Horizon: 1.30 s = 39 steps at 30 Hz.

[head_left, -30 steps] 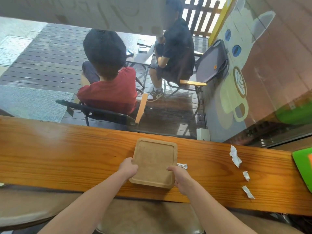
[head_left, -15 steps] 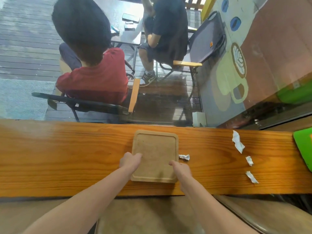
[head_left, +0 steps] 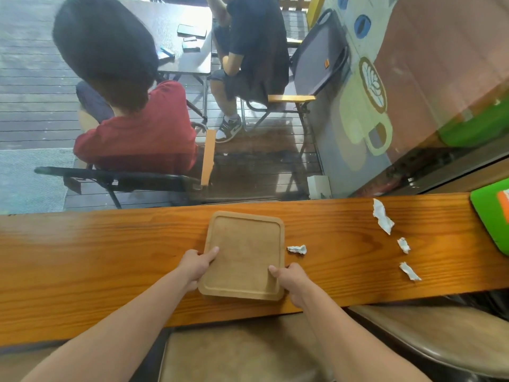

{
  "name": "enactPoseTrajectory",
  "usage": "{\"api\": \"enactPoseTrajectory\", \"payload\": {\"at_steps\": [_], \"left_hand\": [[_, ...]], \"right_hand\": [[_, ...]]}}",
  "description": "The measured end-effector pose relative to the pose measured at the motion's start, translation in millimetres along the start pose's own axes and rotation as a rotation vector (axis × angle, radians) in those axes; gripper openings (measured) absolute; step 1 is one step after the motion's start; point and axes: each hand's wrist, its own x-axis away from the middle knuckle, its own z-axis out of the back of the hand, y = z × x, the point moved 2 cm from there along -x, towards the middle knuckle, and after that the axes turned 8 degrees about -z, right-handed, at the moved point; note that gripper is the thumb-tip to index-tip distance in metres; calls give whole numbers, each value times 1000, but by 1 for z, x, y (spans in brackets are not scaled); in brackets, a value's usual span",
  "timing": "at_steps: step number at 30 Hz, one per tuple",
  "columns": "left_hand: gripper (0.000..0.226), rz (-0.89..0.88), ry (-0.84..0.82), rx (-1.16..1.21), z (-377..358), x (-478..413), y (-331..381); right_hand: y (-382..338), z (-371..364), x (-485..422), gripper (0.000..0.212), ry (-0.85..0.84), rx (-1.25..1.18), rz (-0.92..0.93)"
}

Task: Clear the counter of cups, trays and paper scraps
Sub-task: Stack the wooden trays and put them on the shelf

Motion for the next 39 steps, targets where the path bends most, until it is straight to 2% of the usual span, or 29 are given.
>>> {"api": "enactPoseTrajectory", "payload": {"at_steps": [4, 9, 11, 14, 20, 23, 26, 28, 32, 37, 39], "left_hand": [[60, -35, -81, 12, -4, 25, 18], [58, -185, -191, -69, -27, 81, 41], [61, -279, -227, -58, -48, 111, 49], [61, -407, -268, -32, -89, 160, 63], [49, -551, -425, -63, -191, 246, 74], [60, -687, -413, -185, -253, 283, 66], [73, -777, -446, -310, -321, 321, 46], [76, -792, -488, -388, -368, 347, 25], [67, -762, -625, -570, -458, 406, -29], [73, -788, -793, -700, -549, 464, -93], [73, -762, -861, -755, -580, 483, -112]], "right_hand": [[10, 17, 15, 63, -54, -128, 5], [32, 68, 57, 67, -130, -266, 89], [45, 100, 78, 58, -168, -330, 139], [70, 153, 112, 25, -192, -399, 243], [154, 252, 161, 7, -194, -671, 457], [212, 295, 176, 15, -188, -803, 490], [279, 337, 187, 30, -95, -916, 494], [328, 363, 193, 34, -20, -1004, 490], [422, 410, 203, 46, 163, -1152, 427], [522, 450, 203, 88, 406, -1159, 256], [556, 463, 201, 92, 499, -1175, 193]]}}
